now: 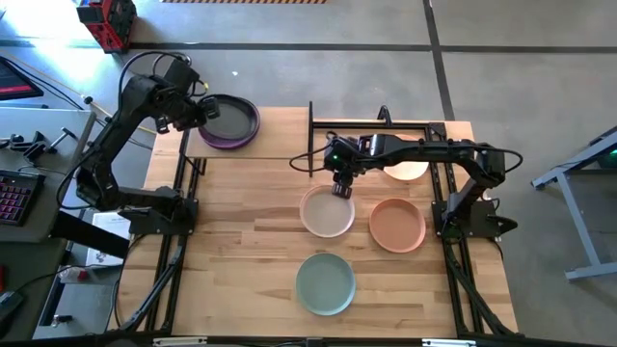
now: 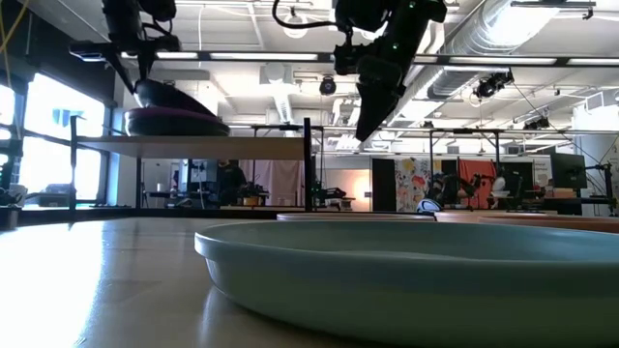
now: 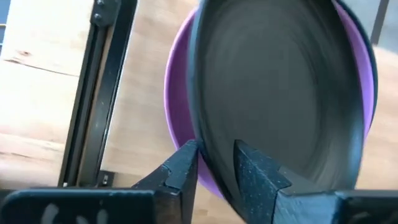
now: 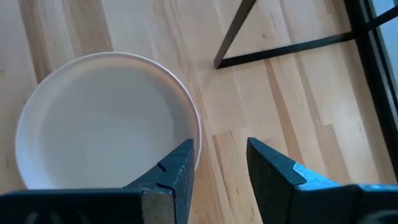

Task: Place and stack plates onto a shelf
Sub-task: Stack the black plate on top of the violet plate on the shelf, then adjust the nested plates on the shelf

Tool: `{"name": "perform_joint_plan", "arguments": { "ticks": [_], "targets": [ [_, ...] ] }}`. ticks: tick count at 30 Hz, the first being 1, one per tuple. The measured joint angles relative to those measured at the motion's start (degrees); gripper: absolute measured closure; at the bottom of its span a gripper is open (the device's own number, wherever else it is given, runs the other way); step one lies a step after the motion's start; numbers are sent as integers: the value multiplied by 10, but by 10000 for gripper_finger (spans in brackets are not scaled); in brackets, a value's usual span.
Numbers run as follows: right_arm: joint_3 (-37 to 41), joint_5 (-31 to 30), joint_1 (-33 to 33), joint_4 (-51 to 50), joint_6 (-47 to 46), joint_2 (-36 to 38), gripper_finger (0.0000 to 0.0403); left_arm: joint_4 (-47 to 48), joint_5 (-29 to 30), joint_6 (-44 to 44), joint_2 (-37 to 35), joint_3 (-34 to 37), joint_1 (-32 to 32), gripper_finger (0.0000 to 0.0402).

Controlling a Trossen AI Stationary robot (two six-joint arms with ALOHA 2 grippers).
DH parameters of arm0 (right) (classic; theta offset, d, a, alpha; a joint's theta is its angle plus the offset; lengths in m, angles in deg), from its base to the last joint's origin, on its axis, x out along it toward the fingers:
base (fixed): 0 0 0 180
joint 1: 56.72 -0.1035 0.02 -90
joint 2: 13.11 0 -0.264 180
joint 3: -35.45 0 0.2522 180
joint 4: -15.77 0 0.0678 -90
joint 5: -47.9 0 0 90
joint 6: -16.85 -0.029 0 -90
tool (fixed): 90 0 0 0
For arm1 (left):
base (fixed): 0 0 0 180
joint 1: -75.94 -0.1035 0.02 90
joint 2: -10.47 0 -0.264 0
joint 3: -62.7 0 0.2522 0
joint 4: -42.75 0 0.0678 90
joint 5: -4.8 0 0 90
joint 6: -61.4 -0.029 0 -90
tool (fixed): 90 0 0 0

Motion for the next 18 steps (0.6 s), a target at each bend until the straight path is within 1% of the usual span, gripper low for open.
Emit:
{"name": "perform_joint_plan", "arguments": {
  "ticks": [5,13,15,18],
  "targets": [
    [0,8,0,0,0,0,277,26,-10,-18,-6,0,0,294],
    [0,8,0,3,0,0,277,29,-12,-19,-24,0,0,295],
    [0,9,0,6,0,0,277,17,-32,-19,-28,0,0,295],
    [0,9,2,16,0,0,277,-36,-77,-29,-29,0,7,297]
  ]
}}
